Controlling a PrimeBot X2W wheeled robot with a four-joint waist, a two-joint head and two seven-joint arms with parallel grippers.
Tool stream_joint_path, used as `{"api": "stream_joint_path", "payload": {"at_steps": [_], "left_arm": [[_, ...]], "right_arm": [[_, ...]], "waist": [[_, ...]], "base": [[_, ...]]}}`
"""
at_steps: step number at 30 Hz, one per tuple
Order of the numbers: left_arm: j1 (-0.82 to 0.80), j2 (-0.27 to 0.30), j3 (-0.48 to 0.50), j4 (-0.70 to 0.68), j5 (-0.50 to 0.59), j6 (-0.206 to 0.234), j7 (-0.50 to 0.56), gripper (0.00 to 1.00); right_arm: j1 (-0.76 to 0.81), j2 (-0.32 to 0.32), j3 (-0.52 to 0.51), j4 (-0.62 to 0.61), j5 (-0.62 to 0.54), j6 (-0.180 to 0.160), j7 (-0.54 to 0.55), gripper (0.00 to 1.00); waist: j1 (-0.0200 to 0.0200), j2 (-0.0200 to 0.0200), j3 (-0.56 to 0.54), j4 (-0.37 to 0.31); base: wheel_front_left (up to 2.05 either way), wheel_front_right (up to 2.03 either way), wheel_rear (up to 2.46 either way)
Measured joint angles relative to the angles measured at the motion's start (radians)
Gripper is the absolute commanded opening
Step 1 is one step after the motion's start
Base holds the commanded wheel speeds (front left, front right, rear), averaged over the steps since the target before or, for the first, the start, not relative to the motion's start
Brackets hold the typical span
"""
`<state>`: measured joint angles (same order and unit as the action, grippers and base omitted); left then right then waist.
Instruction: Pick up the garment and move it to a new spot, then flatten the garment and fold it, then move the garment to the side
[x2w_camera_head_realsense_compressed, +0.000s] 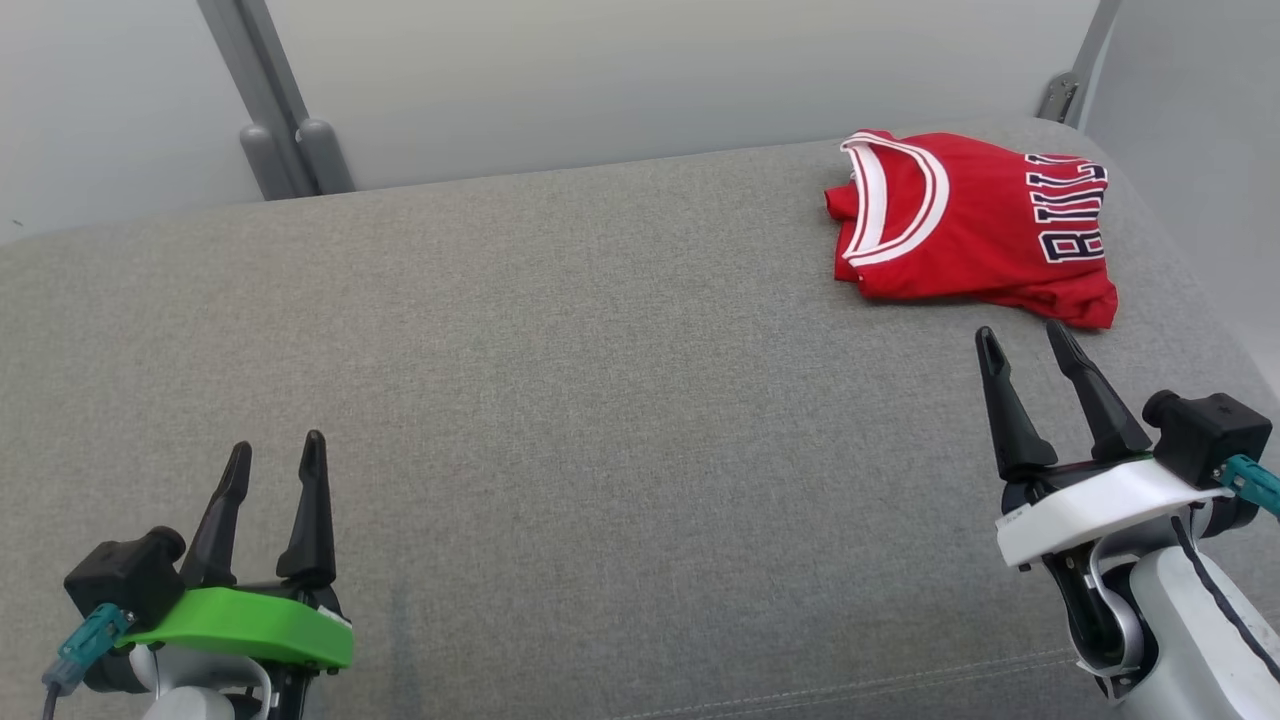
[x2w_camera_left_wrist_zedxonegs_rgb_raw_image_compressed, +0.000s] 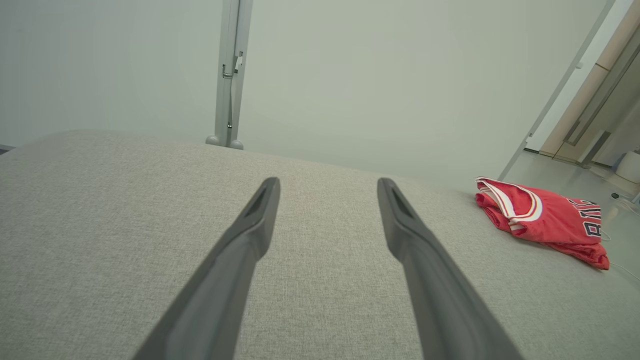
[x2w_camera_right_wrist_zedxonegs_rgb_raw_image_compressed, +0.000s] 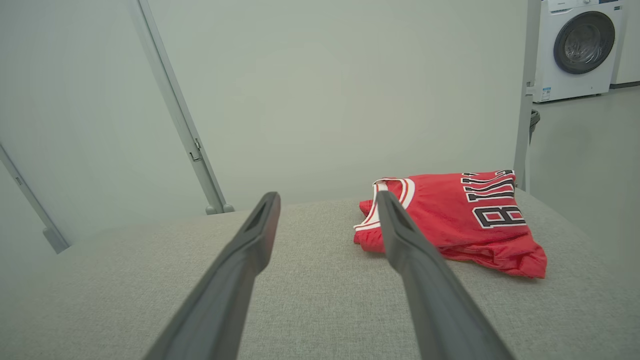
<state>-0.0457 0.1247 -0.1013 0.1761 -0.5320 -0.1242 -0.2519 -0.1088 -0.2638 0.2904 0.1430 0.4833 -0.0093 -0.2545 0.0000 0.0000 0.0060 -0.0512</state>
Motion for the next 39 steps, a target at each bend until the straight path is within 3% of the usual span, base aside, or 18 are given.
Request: {"api": "stream_joint_path", "payload": {"at_steps": [22, 23, 31, 39], "left_arm": [[0.027, -0.023, 0.012, -0.015, 0.041, 0.000, 0.000, 1.00], [0.028, -0.024, 0.009, -0.010, 0.041, 0.000, 0.000, 0.00], [0.052, -0.044, 0.000, 0.035, 0.025, 0.001, 0.009, 0.00], [0.052, -0.045, 0.010, 0.038, -0.089, 0.001, 0.038, 0.00]], "right_arm": [[0.080, 0.032, -0.054, -0.060, -0.071, 0.023, 0.000, 1.00], [0.080, 0.035, -0.054, -0.057, -0.071, 0.025, 0.000, 0.00], [0.119, 0.063, -0.050, -0.017, -0.048, 0.026, 0.002, 0.00], [0.119, 0.076, -0.070, -0.017, 0.058, 0.032, 0.025, 0.00]], "waist": [[0.0000, 0.0000, -0.001, 0.022], [0.0000, 0.0000, -0.001, 0.022], [0.0000, 0.0000, -0.001, 0.023], [0.0000, 0.0000, -0.001, 0.025]], "base": [[0.00, 0.00, 0.00], [0.00, 0.00, 0.00], [0.00, 0.00, 0.00], [0.00, 0.00, 0.00]]}}
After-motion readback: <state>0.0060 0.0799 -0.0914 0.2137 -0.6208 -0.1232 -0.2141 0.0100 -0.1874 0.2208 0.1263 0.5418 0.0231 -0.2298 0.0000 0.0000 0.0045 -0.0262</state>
